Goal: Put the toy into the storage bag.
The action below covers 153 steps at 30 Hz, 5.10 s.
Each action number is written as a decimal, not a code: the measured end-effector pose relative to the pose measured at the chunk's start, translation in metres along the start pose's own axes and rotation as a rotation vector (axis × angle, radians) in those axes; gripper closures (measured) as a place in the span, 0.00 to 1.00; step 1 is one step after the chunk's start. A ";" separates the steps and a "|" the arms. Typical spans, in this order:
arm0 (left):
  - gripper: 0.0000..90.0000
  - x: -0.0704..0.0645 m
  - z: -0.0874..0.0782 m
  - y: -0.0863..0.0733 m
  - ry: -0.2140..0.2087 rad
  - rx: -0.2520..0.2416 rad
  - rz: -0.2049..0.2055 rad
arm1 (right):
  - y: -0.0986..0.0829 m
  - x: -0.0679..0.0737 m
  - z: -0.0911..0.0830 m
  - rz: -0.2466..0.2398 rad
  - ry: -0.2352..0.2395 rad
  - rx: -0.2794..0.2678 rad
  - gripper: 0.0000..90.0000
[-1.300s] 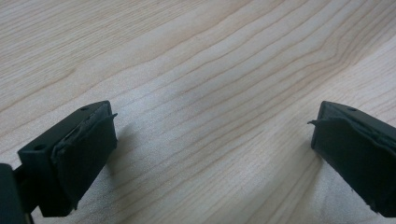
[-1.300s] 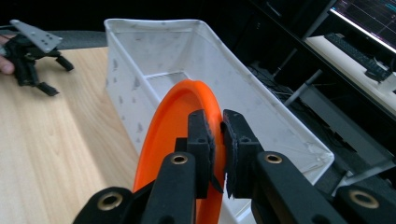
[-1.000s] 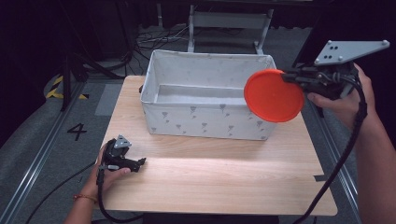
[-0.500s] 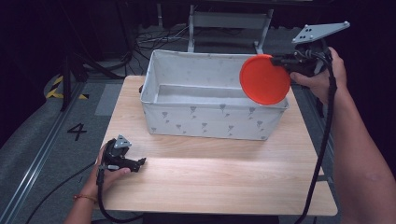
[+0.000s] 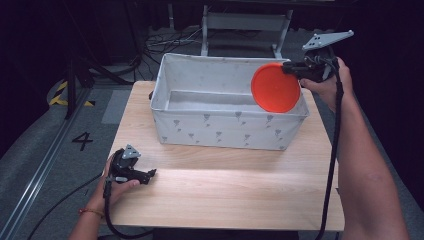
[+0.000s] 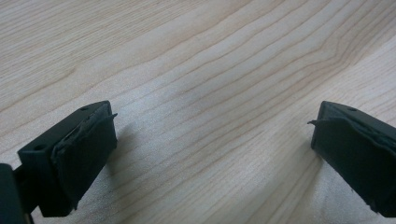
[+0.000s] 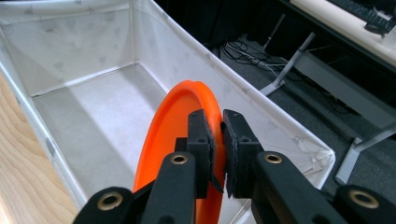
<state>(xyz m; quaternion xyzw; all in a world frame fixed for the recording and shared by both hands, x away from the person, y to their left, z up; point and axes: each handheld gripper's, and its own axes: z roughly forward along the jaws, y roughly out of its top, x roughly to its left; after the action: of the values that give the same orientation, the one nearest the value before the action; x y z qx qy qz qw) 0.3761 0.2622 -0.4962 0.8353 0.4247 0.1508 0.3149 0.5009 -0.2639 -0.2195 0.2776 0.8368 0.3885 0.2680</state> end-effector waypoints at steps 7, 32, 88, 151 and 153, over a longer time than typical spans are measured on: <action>0.01 0.000 0.000 0.000 0.000 0.000 0.000 | -0.015 0.003 0.021 -0.025 0.026 0.055 0.91; 0.01 0.000 0.000 0.000 0.001 0.001 0.001 | -0.039 0.023 0.062 -0.245 0.166 0.329 0.91; 0.01 0.000 0.000 0.000 0.001 0.000 0.001 | -0.076 0.056 -0.030 -0.038 0.041 -0.035 0.40; 0.00 0.000 0.000 0.000 0.003 0.001 0.000 | -0.331 0.112 -0.018 0.366 -0.128 0.176 0.17; 0.00 0.000 0.000 0.000 0.003 0.001 0.000 | -0.331 0.112 -0.018 0.368 -0.127 0.179 0.17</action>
<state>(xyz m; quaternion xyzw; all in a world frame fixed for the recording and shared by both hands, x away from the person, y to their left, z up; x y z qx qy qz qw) 0.3761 0.2627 -0.4960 0.8354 0.4250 0.1518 0.3138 0.3257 -0.3777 -0.4999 0.4725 0.7845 0.3369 0.2188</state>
